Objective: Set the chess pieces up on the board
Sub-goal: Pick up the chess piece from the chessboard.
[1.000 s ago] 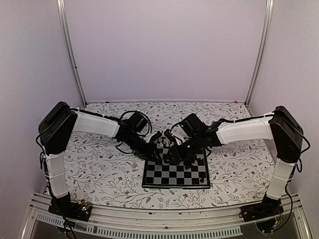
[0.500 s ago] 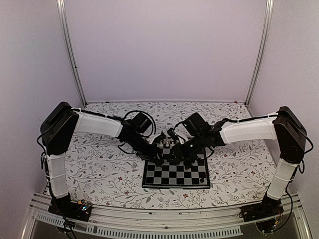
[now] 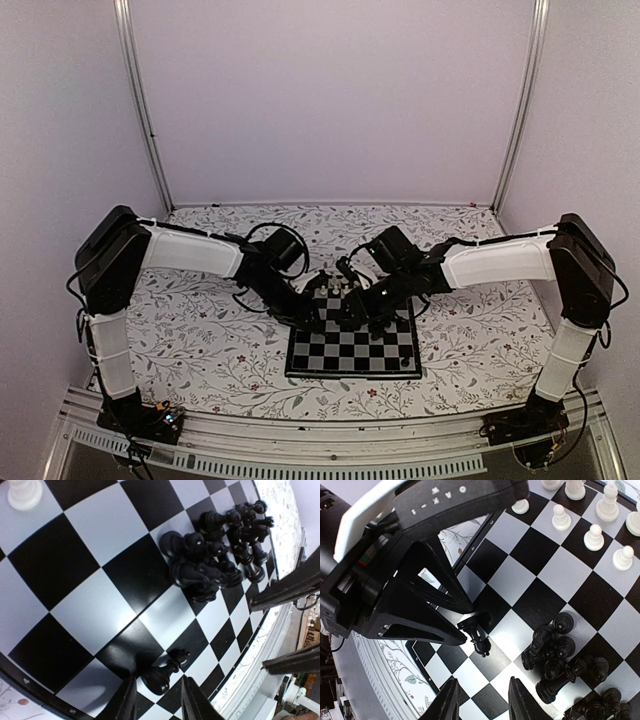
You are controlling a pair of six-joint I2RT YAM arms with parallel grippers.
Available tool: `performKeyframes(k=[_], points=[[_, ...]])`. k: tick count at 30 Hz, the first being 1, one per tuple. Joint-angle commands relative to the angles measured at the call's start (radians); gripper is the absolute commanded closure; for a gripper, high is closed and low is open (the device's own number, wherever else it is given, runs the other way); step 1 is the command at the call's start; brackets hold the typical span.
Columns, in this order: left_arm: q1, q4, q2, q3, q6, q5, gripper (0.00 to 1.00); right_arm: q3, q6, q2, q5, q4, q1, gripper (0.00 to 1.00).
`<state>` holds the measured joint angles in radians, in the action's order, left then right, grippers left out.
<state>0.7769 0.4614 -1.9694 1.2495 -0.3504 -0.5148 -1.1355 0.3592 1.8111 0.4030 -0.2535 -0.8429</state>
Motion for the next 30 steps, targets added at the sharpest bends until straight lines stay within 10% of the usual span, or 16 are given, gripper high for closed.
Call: performKeyframes(k=[1, 30], points=[[0.021, 0.055, -0.038, 0.017, -0.013, 0.035, 0.67, 0.002, -0.014, -0.016, 0.003, 0.010, 0.007, 0.65], [-0.071, -0.254, -0.043, -0.161, -0.182, -0.280, 0.90, 0.010, 0.055, 0.015, 0.092, 0.023, 0.004, 0.65]])
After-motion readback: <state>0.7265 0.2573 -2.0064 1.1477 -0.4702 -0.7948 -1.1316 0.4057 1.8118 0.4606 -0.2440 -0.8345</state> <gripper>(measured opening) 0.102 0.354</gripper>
